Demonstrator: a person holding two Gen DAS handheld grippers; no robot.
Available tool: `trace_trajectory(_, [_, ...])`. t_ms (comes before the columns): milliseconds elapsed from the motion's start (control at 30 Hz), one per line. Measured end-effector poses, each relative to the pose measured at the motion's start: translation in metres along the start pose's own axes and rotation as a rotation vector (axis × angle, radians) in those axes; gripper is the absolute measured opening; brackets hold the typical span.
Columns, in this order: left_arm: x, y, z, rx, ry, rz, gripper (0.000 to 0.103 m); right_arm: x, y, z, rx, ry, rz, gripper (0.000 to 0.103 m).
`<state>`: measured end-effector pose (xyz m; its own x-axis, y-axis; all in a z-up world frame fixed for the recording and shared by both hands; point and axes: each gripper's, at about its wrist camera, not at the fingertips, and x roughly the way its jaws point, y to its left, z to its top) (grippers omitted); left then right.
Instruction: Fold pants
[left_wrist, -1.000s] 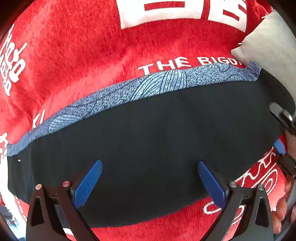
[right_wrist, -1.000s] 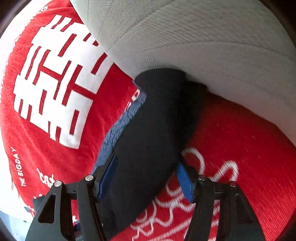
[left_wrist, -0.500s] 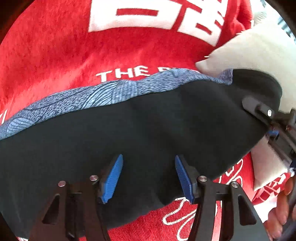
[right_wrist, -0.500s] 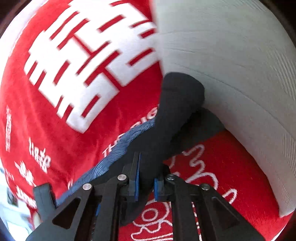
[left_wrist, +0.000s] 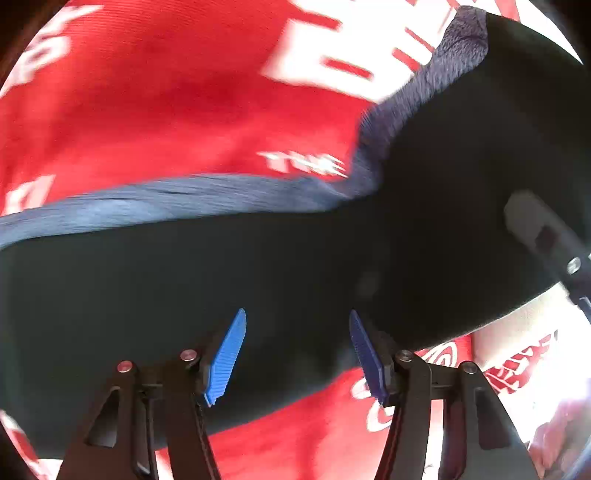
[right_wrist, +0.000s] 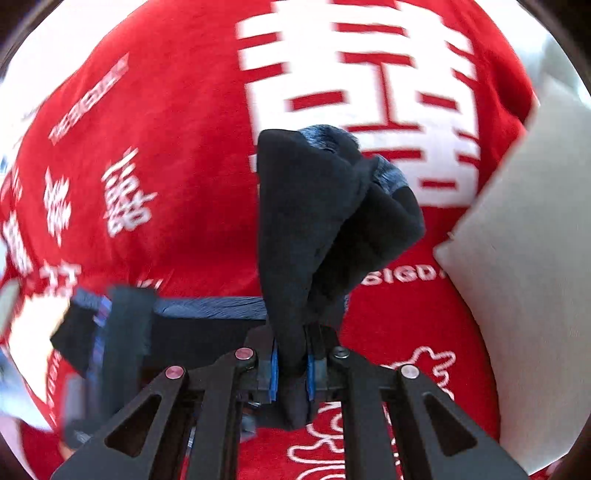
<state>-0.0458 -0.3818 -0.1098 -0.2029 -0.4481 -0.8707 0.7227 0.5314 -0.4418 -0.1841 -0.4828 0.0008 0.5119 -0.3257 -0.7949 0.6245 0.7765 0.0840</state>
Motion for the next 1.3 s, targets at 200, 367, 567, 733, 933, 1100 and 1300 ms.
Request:
trace_trajectory(200, [-0.063, 0.102, -0.01, -0.063, -0.025, 0.201, 0.06, 0.031, 0.094, -0.017, -0.189, 0.071, -0.025, 0.012])
trace_trajectory(367, [-0.093, 0.179, -0.026, -0.137, -0.031, 0.345, 0.077, 0.085, 0.165, -0.067, -0.346, 0.186, -0.064, 0.014])
trace_trajectory(567, [-0.099, 0.208, -0.033, -0.14, -0.011, 0.336, 0.077, 0.117, 0.215, -0.119, -0.611, 0.227, -0.247, 0.022])
trace_trajectory(733, [-0.101, 0.176, -0.025, -0.063, 0.0, 0.208, 0.077, 0.091, 0.209, -0.106, -0.549, 0.285, -0.166, 0.053])
trace_trajectory(933, [-0.087, 0.107, -0.015, 0.081, 0.057, -0.001, 0.077, 0.044, 0.145, -0.087, -0.155, 0.346, -0.075, 0.058])
trace_trajectory(1100, [-0.055, 0.093, -0.004, 0.08, 0.11, -0.022, 0.075, 0.039, 0.119, -0.094, -0.067, 0.395, -0.067, 0.058])
trace_trajectory(1300, [-0.03, 0.108, 0.002, -0.001, 0.209, -0.063, 0.01, 0.031, 0.101, -0.106, 0.024, 0.419, -0.03, 0.037])
